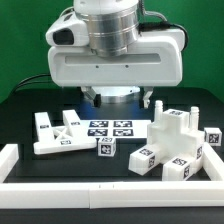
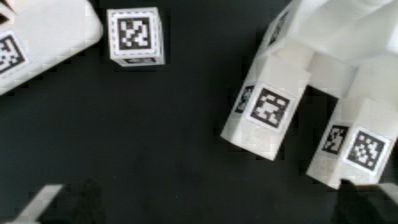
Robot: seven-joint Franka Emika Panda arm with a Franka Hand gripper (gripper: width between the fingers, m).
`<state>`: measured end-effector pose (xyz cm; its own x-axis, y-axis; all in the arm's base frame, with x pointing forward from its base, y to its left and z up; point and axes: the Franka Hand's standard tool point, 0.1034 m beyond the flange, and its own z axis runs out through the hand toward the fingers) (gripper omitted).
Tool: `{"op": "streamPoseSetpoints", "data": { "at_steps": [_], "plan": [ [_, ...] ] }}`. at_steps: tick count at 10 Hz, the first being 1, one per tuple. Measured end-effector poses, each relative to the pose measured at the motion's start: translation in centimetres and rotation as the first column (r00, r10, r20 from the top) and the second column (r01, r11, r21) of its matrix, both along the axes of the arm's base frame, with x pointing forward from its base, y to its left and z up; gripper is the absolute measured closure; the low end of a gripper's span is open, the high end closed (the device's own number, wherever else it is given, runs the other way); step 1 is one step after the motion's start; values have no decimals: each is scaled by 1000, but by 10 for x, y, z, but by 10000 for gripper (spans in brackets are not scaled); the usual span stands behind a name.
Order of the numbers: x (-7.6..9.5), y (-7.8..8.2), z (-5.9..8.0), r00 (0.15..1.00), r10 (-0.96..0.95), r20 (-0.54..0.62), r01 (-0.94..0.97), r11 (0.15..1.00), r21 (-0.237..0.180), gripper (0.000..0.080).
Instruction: Assemble chair
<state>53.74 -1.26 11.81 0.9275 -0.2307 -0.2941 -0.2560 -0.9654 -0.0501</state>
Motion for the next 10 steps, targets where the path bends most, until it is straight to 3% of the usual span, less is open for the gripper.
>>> {"op": "streamPoseSetpoints", "data": {
  "at_steps": [1,4,5,6,9,10],
  "plan": [
    [-1,-3,-1,1000,25,0,-25,1000,8,150],
    [-39,-56,-20,957,288,30,-290,952,100,150],
    [-41,-70,-25,944,325,54,-329,939,102,150],
    [-41,-69,-25,967,249,46,-253,964,88,150],
    [-42,-69,-26,965,258,46,-261,961,91,150],
    [-42,-82,-33,927,361,105,-370,926,74,150]
  ]
}}
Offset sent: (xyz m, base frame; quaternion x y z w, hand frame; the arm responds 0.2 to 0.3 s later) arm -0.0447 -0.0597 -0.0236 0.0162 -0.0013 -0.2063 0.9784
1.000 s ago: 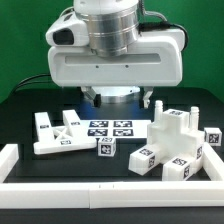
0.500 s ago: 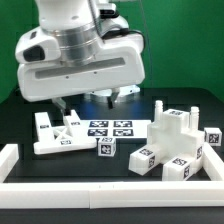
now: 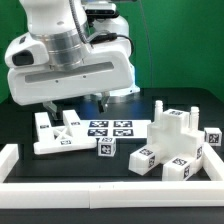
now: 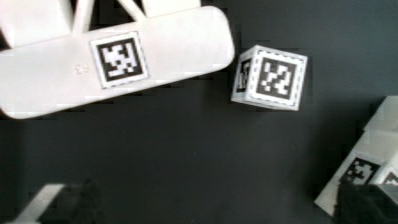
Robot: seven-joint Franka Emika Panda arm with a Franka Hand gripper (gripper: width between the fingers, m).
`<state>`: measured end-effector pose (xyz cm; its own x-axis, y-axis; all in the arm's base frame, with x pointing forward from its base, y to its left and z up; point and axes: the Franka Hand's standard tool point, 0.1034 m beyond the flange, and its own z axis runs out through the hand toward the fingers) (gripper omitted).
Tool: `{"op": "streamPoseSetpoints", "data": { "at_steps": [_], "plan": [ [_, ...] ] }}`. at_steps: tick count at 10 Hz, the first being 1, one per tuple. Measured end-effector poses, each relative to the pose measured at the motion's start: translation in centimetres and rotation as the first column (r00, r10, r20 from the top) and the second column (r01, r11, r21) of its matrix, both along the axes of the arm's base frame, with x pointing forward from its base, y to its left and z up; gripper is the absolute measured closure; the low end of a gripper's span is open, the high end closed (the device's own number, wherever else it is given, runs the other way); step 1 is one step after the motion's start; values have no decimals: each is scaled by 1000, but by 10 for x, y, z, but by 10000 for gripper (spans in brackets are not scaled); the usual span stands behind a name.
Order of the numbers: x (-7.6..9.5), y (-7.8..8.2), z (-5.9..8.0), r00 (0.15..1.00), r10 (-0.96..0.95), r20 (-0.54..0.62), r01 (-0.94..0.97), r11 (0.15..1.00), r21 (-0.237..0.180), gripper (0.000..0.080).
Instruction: Assemble chair
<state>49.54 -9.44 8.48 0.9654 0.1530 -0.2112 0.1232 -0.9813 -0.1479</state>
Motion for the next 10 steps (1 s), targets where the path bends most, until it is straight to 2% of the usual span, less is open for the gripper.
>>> {"op": "streamPoseSetpoints", "data": {
  "at_steps": [1,2,3,4,5,8,10],
  "plan": [
    [-15,-16,-5,996,82,21,-83,996,15,150],
    [-27,-39,-10,986,160,57,-160,987,6,150],
    [-35,-58,-18,961,254,114,-251,967,-39,150],
    [-34,-56,-22,957,249,148,-239,968,-81,150],
    [-36,-52,-22,958,252,138,-245,967,-70,150],
    [-40,-56,-25,960,246,133,-238,969,-68,150],
    [-71,-75,-39,971,214,105,-209,976,-55,150]
  ]
}}
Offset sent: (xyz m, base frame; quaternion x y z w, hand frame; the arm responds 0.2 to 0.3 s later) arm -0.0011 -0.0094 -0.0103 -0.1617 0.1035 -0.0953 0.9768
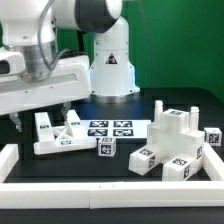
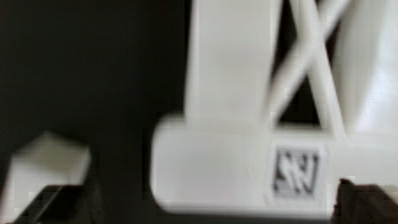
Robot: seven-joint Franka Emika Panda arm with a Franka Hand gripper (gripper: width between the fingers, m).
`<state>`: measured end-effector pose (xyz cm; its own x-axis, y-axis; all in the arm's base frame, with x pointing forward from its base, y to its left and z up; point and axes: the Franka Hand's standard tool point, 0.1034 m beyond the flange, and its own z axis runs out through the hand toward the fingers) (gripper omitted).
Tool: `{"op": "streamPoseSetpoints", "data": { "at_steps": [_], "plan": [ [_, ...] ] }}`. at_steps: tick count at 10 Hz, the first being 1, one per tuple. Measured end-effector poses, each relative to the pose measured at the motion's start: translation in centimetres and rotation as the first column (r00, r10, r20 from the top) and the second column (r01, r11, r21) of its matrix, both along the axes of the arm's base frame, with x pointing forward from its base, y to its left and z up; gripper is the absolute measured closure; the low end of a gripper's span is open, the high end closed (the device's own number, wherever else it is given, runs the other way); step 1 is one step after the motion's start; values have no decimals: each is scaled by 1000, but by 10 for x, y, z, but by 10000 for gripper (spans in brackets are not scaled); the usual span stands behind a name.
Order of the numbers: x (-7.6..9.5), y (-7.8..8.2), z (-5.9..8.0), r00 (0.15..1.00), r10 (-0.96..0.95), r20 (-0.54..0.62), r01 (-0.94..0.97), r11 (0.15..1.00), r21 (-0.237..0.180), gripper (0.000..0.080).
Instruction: Assemble chair
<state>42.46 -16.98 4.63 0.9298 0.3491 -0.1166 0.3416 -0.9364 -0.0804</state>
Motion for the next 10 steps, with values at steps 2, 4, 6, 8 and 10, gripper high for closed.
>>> {"op": "streamPoseSetpoints", "data": {
  "at_steps": [2,4,6,8,10],
  "plan": [
    [-34,-9,-20,999,-16,-38,16,1000,3,150],
    [-36,-6,-27,999,-25,-47,25,1000,-4,150],
    [-38,-7,-30,999,-14,-50,14,1000,-7,150],
    [-38,-9,-31,999,-12,-46,12,1000,-10,279],
    [-37,-9,-30,999,-12,-45,11,1000,-11,519]
  ]
}}
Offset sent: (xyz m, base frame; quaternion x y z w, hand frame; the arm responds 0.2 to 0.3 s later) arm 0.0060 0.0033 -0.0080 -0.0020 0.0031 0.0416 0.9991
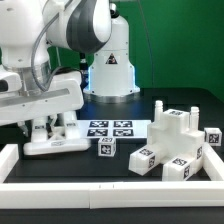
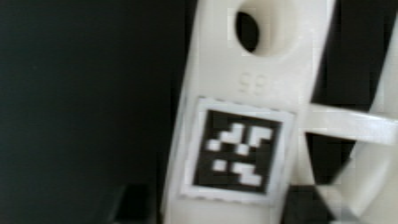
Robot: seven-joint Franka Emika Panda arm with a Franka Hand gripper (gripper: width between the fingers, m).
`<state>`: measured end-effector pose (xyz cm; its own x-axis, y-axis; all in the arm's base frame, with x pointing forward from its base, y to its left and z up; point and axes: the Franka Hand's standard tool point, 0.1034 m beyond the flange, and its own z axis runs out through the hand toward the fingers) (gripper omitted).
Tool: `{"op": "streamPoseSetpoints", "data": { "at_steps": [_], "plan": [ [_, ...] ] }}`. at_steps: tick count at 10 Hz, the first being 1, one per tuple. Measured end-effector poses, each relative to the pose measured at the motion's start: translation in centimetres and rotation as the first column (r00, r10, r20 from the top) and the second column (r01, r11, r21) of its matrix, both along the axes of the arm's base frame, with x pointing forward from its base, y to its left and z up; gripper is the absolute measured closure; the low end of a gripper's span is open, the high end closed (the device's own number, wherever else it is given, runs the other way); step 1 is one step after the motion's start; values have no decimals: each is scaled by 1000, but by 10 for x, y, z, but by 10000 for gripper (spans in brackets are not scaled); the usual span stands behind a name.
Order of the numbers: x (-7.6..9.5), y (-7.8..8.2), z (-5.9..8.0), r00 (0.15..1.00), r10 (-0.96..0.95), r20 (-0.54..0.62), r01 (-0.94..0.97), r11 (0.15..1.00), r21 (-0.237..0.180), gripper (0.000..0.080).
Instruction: Assemble chair
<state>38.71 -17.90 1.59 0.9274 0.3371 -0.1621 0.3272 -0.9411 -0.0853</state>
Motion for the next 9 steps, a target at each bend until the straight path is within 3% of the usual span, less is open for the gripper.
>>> {"op": "streamPoseSetpoints", "data": {
  "at_steps": [4,6,7,8,9],
  "plan": [
    [5,6,4,999,-42,-21,42,999,9,518],
    [22,16,26,1000,-2,-26,3,1000,29,518],
    [36,33,46,994,105,2,-105,994,4,518],
    [39,42,48,990,138,29,-137,990,-13,518],
    [36,41,45,991,135,20,-135,991,-11,517]
  ]
}}
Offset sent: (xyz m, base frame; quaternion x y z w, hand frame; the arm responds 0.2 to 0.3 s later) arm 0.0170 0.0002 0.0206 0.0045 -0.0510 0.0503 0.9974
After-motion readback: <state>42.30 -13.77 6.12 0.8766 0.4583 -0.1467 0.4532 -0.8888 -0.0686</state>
